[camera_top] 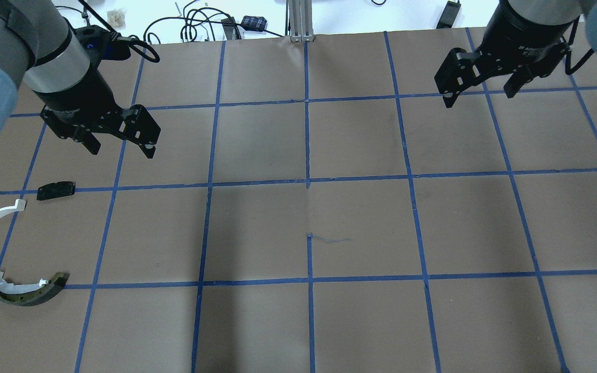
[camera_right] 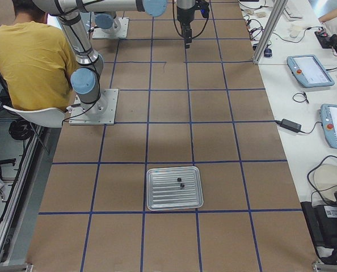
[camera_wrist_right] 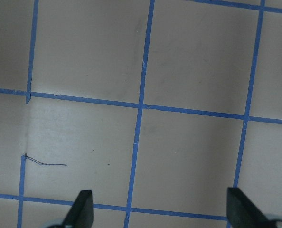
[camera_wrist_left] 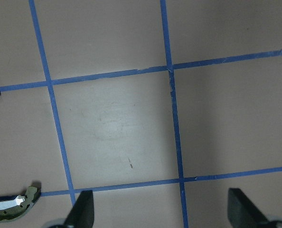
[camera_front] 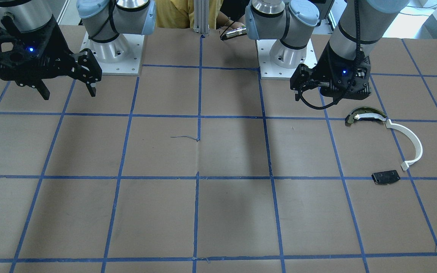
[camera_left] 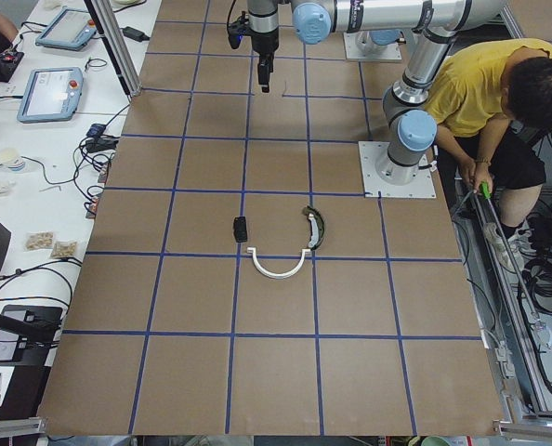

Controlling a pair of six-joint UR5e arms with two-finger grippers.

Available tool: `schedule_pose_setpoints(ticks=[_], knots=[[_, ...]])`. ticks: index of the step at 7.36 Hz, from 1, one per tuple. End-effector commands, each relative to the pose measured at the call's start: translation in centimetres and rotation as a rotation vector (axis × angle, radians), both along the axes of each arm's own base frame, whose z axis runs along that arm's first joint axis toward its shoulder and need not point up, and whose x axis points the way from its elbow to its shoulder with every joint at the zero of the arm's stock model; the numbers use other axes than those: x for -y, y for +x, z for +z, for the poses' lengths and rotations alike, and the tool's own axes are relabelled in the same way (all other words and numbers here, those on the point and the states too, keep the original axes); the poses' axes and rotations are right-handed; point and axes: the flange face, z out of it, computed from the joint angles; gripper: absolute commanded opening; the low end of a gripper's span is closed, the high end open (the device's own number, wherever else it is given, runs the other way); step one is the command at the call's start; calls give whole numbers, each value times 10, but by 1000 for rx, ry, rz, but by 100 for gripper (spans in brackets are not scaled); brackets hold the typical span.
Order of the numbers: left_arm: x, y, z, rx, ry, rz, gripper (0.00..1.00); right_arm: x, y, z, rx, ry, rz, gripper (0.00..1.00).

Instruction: Place bearing gear from tray to pile

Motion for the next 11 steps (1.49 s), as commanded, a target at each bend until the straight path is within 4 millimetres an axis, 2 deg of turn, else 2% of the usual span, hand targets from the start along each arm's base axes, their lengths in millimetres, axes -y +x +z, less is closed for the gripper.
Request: schedule_pose_setpoints(ticks=[1,2,3,4,5,6,8,9,10,11], knots=[[1,0,1,0,-2,0,100,0,0,-2,0,3,-18,100],[1,1,1,1,-2,1,100,-1,0,0,-1,0,-20,100],[2,1,1,0,-2,2,100,4,-5,-9,1,12,-29,100],[1,1,1,2,-4,1,100,23,-28,-33,-12,50,-69,100],[1,1,1,1,-4,0,100,37,-93,-49,-6,83,-133,100],[1,1,1,1,-4,0,100,45,-170,-65,8,109,-129,100],[1,1,0,0,-2,0,100,49,-313,-108,-68,132,12,100],[0,1,0,0,-1,0,100,51,-377,-146,-78,131,-55,100],[0,1,0,1,-1,0,100,37,-440,-180,-59,138,-185,100],[0,1,1,0,-4,0,100,21,-484,-201,-56,130,-251,100]])
